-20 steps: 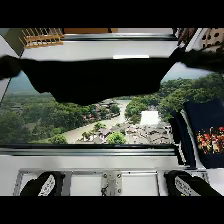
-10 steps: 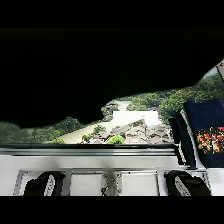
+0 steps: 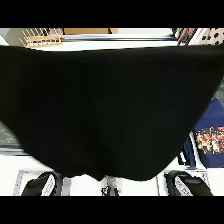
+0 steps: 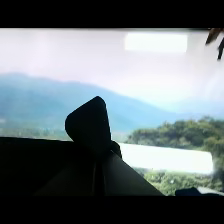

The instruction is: Fold the clothes and pants, and hang the long-sleeved shirts on hangers.

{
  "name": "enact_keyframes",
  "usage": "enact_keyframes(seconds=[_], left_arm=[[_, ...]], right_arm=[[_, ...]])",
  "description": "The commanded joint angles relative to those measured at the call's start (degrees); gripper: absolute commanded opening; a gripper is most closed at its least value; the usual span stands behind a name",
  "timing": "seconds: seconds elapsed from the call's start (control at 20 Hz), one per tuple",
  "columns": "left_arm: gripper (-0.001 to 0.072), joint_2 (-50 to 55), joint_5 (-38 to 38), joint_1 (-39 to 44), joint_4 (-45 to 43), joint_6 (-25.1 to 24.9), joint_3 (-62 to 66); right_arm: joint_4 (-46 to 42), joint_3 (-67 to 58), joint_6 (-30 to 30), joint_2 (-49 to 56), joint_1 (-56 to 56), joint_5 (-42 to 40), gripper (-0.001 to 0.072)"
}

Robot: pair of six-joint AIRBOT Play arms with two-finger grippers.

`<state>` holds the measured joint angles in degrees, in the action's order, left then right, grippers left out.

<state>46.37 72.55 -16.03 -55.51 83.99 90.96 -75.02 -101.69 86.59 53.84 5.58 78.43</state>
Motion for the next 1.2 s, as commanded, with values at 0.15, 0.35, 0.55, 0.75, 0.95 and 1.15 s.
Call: enact_keyframes(seconds=[0.15,0.35,0.55,0.75,0.95,1.15], left_arm=[[0.0006,25.4,-4.5,5.7,-0.1,-6.7,-11.6],[0.0006,40.5,-12.8,8.6,0.1,-7.1,-7.1],[0.0006,50.3,-12.6,8.5,0.0,-7.1,1.4],[0.0005,51.0,-12.9,7.5,-0.3,-5.6,-0.3],[0.0006,44.4,-17.6,7.5,-0.5,-6.2,-14.6],[0.0006,41.2,-20.3,7.9,-0.3,-8.2,-26.7]], right_arm=[[-0.9,-0.1,-0.5,28.0,-2.3,4.7,0.0012],[-1.1,-0.1,-0.3,41.2,-4.7,-6.0,0.0012],[-0.8,-0.1,3.9,46.5,-5.0,-15.4,0.0012],[-1.9,0.0,4.5,45.9,-5.0,-16.7,0.0011],[-3.7,8.0,4.6,42.7,-5.0,-15.8,0.0012],[-3.8,21.9,7.5,38.2,-5.1,-20.3,0.0012]])
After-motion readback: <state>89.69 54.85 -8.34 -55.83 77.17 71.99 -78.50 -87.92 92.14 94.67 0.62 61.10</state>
